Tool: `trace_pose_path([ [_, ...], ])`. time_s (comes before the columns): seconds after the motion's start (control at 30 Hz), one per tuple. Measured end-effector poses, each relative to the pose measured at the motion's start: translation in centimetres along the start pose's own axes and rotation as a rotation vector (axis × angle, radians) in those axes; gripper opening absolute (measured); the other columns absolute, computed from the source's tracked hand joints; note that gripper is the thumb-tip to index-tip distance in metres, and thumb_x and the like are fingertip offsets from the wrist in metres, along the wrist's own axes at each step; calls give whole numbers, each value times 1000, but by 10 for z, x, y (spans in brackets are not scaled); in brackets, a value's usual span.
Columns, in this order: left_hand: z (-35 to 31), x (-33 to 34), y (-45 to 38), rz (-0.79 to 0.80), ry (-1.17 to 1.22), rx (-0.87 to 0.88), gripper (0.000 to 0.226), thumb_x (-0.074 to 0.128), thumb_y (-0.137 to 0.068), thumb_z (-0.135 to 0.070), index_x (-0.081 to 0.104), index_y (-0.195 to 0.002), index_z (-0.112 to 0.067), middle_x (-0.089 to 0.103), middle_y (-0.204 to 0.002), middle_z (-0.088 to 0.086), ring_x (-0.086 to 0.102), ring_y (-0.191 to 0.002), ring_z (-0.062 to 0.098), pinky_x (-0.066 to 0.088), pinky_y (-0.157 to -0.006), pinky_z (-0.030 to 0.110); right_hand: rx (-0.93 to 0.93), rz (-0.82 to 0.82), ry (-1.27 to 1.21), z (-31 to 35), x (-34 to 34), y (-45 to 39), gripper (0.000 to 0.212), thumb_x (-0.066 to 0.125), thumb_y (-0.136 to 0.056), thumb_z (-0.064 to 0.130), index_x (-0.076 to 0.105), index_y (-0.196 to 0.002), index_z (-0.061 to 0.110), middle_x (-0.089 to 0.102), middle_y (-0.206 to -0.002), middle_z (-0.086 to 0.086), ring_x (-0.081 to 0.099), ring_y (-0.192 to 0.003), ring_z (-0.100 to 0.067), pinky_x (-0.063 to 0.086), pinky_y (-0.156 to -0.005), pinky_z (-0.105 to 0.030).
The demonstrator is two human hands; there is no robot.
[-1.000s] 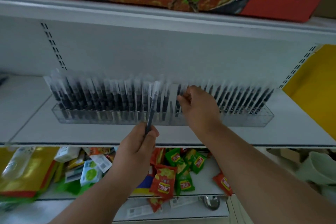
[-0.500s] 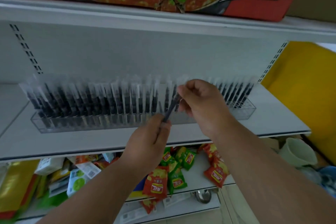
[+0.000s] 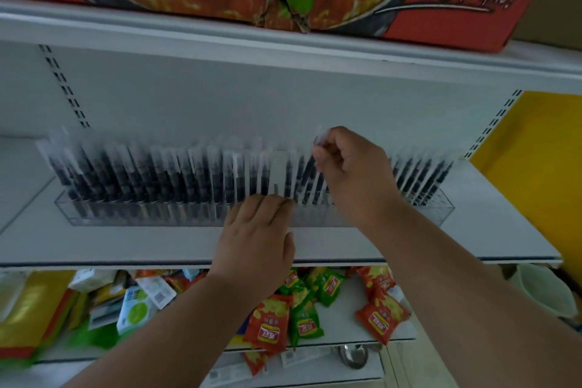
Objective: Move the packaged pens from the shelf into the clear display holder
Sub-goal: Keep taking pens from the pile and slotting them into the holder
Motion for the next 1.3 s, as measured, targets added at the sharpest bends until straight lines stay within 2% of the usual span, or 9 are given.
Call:
trace_pose_path([
  [0.1,-1,-1,-1,-1,-8,-2,52,44,-84,-36,62,-127,-14,60,-120,1,49,-111,23,45,-96,41,5,159,96,-1,10,-1,15,53,-99,25,59,-97,12,65,-88,-3,61,-80,-21,51,-71,-33],
  [0.3,-2,-1,1,-16,-19,12,54,45,-80,-32,63,-127,-12,61,-120,1,50,-108,24,39,-96,38,19,95,106,-5,24,6,17,51,-100,27,57,-94,13,61,-84,-2,57,-75,-18,45,-64,-29],
  [0.5,-3,-3,0,-18,-21,-13,56,41,-79,-33,64,-126,-14,61,-117,0,50,-105,22,44,-93,39,75,218,178,-6,30,1,17,47,-102,27,46,-86,21,43,-69,12,45,-67,-9,30,-59,-27],
  [0.6,-5,-6,1,4,-25,-14,58,40,-79,-34,62,-128,-14,60,-116,-1,50,-105,22,45,-93,40,72,217,206,-4,32,3,20,47,-102,27,46,-84,19,43,-67,9,43,-64,-10,26,-52,-27],
  [0.67,-6,-7,2,24,-31,-14,58,43,-79,-35,61,-130,-15,60,-118,-2,50,-105,22,45,-93,39,93,203,219,-4,31,4,19,49,-101,29,48,-86,17,48,-70,5,47,-66,-12,29,-53,-29],
  [0.8,-3,-8,3,45,-28,5,58,61,-80,-32,57,-135,-14,57,-124,-1,48,-113,21,43,-99,39,190,170,164,-8,27,19,24,57,-97,35,56,-106,13,62,-94,-2,57,-85,-17,48,-72,-32],
  [0.93,-5,-9,8,33,43,-42,56,60,-86,-30,51,-139,-15,50,-136,2,41,-128,22,36,-108,40,71,65,115,-3,16,41,27,59,-95,31,57,-114,13,59,-101,-1,50,-85,-11,40,-71,-27],
  [1.13,-11,-31,38,-48,17,-184,43,54,-85,-33,58,-125,-16,57,-118,3,51,-112,26,46,-94,41,-165,123,111,26,0,60,28,60,-94,31,59,-115,12,58,-103,0,54,-93,-16,43,-78,-28],
  [1.3,-2,-44,72,-52,-47,-307,45,44,-87,-40,58,-125,-22,57,-119,-2,47,-115,21,45,-94,39,-238,188,43,48,9,72,33,59,-95,35,58,-120,14,58,-114,-2,53,-106,-19,45,-90,-33],
])
Point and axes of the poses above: each hand's wrist, its own y-axis away from the middle knuckle, its own x-axis out of the palm, z = x × y, the point moved 2 cm from there along -y, towards the middle knuckle
